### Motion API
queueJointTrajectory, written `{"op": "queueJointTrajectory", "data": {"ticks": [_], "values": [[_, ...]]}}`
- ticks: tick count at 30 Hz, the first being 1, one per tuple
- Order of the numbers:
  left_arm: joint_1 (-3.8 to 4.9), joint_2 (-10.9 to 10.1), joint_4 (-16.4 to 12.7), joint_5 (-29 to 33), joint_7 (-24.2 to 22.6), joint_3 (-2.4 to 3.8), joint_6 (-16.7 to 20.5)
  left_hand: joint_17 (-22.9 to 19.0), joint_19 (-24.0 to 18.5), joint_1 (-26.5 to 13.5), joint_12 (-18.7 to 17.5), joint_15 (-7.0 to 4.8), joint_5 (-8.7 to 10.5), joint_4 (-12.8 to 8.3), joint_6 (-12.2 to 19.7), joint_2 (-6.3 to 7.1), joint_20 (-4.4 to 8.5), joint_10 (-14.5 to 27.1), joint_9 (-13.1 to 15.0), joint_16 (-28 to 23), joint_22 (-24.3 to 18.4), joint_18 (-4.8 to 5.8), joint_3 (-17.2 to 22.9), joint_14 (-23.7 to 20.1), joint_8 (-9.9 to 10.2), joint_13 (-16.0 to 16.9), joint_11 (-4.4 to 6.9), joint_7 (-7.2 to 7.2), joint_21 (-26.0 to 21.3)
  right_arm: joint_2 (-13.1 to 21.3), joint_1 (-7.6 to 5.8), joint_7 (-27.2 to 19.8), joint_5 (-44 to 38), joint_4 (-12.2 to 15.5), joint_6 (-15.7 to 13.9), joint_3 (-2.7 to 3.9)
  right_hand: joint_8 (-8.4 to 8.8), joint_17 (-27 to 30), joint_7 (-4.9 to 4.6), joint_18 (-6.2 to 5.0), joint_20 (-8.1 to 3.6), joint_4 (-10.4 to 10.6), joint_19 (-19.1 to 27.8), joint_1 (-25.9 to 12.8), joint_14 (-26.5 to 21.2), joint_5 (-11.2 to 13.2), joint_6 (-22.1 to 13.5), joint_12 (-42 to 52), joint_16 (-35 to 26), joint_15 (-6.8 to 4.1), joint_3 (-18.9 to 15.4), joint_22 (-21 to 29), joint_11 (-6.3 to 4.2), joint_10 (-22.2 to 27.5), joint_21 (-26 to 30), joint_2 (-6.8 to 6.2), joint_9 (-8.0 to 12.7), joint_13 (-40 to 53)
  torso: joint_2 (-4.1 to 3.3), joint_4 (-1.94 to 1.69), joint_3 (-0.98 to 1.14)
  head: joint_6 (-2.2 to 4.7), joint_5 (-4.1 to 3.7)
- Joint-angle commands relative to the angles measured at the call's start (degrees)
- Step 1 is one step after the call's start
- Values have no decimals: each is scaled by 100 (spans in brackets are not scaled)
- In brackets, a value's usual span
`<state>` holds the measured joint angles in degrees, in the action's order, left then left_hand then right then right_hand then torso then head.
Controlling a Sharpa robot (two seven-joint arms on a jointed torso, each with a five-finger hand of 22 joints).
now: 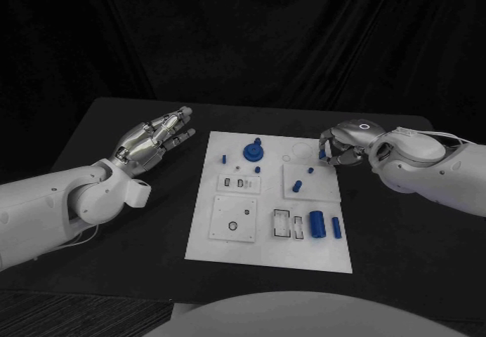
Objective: Assemble the parts on the task board
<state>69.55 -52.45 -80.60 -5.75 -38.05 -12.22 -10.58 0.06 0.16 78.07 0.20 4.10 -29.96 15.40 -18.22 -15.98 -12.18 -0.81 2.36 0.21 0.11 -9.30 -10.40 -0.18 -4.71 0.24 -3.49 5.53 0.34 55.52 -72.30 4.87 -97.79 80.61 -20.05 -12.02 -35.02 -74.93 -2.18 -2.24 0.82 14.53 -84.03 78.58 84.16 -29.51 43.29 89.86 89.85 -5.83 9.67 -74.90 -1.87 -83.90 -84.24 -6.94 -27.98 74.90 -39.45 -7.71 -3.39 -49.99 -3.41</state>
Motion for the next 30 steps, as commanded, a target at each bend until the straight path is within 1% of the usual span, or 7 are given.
{"op": "queueJointTrajectory", "data": {"ticks": [1,7,11,13,20,24,30], "values": [[-4,19,1,5,-47,5,-56,-6,8,66,13,37,-18,2,26,2,-50,-1,5,-21,7,-108,27,18,-20,6,-28,-2,-12,-6,-125,107,-13,236,-182,10,0,-1507,-13,72,-46,-1,-306,23,584,-49,22,14,15,-41,34,-1310,-48,-610,18,19,-1,1510,1,-2,1,-1,3],[-4,57,17,5,-35,5,-58,-6,8,69,15,36,-19,1,18,2,-51,-4,6,-21,7,-108,29,18,-24,7,-29,-2,-12,-150,-319,173,-13,656,82,11,15,-1507,-18,70,-47,-15,-300,33,584,-77,12,14,15,-40,52,-1306,-45,-610,29,29,3,1510,4,3,-4,-1,-17],[-4,91,28,5,-34,5,-64,-6,8,69,15,36,-19,1,18,2,-51,-4,6,-21,7,-108,29,18,-24,7,-29,-2,-12,-452,-373,157,-13,775,375,12,33,-1507,-22,60,-48,-45,-282,52,584,-101,2,14,15,-39,77,-1294,-43,-610,67,44,8,1510,3,2,-3,-1,-6],[-4,101,30,5,-32,5,-71,-6,8,69,15,36,-19,1,18,2,-51,-4,6,-21,7,-108,29,18,-24,7,-29,-2,-12,-610,-380,145,-13,763,467,12,46,-1507,-30,58,-48,-58,-278,56,584,-107,-11,14,15,-36,86,-1291,-42,-610,77,47,12,1510,4,-12,-6,-1,-7],[-3,107,34,5,-20,5,-78,-6,7,70,15,34,-20,0,17,3,-50,-4,7,-21,6,-108,30,18,-26,7,-30,-2,-12,-1075,-331,132,-31,605,657,12,80,-1507,-51,49,-40,-99,-260,64,584,-115,-39,14,15,-16,106,-1278,-40,-610,115,50,23,1510,17,-29,-14,-1,53],[-3,107,32,5,-13,5,-84,-6,7,70,15,34,-20,0,17,3,-50,-4,7,-21,6,-108,30,18,-26,7,-30,-2,-12,-1251,-274,139,-144,550,729,12,91,-1507,-60,46,-34,-117,-254,66,584,-121,-45,14,15,-6,113,-1273,-36,-610,128,48,26,1510,1,-13,0,-1,78],[-3,122,33,5,-5,5,-97,-6,7,72,15,33,-22,-1,18,4,-50,-5,7,-21,6,-108,31,18,-27,7,-31,-1,-13,-1456,-173,127,-225,492,810,12,108,-1507,-72,45,-26,-139,-250,65,584,-127,-51,14,15,6,119,-1270,-28,-610,137,42,32,1510,0,-3,1,-1,87]]}}
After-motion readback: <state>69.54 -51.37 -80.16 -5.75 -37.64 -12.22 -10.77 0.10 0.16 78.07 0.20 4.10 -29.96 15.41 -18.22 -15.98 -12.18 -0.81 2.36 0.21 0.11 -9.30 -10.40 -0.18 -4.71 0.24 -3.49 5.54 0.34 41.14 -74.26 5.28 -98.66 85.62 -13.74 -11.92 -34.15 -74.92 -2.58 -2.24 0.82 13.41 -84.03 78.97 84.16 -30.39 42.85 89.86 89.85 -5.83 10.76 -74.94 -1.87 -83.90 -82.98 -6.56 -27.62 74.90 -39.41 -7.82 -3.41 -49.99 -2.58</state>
